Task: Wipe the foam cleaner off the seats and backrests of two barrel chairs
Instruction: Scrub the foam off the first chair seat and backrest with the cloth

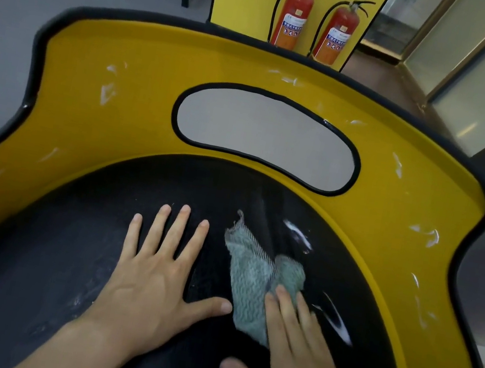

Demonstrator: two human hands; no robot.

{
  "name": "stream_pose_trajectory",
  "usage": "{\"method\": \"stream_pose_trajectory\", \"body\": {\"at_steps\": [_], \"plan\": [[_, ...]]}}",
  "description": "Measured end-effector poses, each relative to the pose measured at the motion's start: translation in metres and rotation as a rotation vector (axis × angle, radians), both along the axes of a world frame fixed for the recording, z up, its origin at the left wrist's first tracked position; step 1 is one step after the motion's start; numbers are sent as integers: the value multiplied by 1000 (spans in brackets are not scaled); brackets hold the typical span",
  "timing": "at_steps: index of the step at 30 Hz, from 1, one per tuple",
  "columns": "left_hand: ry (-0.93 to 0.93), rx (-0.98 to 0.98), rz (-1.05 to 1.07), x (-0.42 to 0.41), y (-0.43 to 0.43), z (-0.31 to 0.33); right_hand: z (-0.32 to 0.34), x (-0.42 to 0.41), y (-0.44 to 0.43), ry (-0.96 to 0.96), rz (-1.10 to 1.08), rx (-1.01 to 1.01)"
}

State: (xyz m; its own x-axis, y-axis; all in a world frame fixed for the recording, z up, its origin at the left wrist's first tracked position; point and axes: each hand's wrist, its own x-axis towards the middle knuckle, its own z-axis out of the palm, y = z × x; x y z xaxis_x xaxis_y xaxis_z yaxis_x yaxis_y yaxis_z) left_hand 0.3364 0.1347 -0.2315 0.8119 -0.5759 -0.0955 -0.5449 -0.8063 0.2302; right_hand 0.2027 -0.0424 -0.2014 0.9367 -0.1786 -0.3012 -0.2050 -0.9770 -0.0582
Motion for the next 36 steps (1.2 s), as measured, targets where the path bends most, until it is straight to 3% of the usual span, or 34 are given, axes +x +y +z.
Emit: {"method": "stream_pose_trajectory", "body": {"at_steps": [2, 4, 7, 11, 18, 28, 36], "plan": [[-38, 2, -22, 1, 0, -5, -8, 0, 0, -29, -3, -45], [-64, 8, -29, 2, 1, -7, 7, 21, 4, 9, -36, 34], [-90, 2, -24, 1, 2, -9, 7, 63, -7, -126, -21, 65], [-27, -36, 20, 2, 1, -7, 10, 97, -13, -101, 22, 55], [-35, 15, 39, 0, -1, -3, 6, 4, -4, 36, 82, 45], [-131, 21, 26, 1, 0, -13, 7, 81, -18, -226, 118, 59], [-97, -60, 52, 0, -1, -12, -14, 15, -28, -347, 111, -94]]}}
